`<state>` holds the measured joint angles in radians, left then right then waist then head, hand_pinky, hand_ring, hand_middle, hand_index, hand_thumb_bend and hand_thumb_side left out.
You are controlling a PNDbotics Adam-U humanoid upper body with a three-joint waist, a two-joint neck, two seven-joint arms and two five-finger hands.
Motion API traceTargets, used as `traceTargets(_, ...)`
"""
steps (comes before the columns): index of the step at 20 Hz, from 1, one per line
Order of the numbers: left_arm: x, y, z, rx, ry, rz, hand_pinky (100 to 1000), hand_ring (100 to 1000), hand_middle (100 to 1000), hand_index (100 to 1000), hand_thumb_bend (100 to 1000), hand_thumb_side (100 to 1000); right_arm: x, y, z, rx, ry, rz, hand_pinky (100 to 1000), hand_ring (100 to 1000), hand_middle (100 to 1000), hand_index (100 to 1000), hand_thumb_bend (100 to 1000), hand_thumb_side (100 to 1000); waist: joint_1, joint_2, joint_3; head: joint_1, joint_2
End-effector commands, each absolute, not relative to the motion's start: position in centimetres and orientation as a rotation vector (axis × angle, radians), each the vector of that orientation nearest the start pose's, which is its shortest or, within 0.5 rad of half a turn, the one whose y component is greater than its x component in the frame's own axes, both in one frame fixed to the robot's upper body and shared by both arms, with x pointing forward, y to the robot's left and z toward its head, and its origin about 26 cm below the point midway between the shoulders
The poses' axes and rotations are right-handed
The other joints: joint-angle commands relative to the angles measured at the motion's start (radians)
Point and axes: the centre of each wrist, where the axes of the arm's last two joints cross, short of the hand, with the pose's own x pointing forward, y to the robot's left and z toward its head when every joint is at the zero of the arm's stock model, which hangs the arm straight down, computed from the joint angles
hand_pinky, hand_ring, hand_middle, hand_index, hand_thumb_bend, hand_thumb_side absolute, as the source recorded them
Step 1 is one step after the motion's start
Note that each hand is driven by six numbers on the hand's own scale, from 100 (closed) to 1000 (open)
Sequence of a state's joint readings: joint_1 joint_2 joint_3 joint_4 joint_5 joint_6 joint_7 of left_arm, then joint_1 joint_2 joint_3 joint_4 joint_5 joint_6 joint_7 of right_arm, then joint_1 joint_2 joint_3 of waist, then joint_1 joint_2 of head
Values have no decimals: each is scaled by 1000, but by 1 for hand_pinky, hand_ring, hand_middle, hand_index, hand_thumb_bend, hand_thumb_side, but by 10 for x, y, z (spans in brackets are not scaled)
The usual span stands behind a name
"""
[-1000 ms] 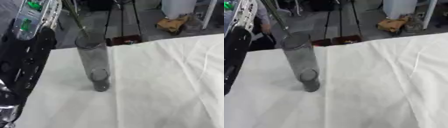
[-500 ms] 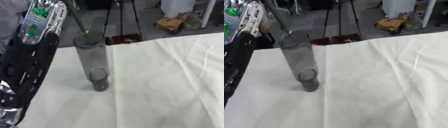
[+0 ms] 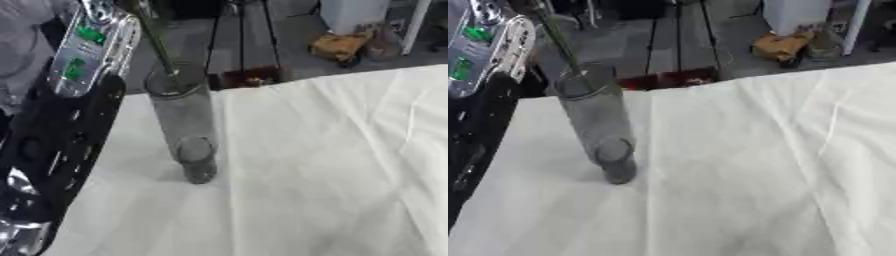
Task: Arrange flowers into the vase.
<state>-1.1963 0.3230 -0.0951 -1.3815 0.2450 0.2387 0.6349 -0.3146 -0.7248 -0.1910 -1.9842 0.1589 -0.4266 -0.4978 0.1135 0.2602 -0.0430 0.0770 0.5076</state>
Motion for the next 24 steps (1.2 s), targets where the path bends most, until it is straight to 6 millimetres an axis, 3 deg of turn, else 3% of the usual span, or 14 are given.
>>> traceTargets(1, 409, 159, 393, 187, -2301, 247, 100, 100, 100, 102, 100, 857, 281, -350, 288, 945, 3088, -290, 898, 1000, 823, 900, 100, 1000, -10, -15, -2, 3, -13)
traceTargets(24, 426, 159, 369, 312, -2195, 212, 100, 100, 100, 103, 100, 903, 281, -351, 288, 949, 3088, -268, 898, 1000, 823, 900, 100, 1000, -9, -13, -4, -4, -25)
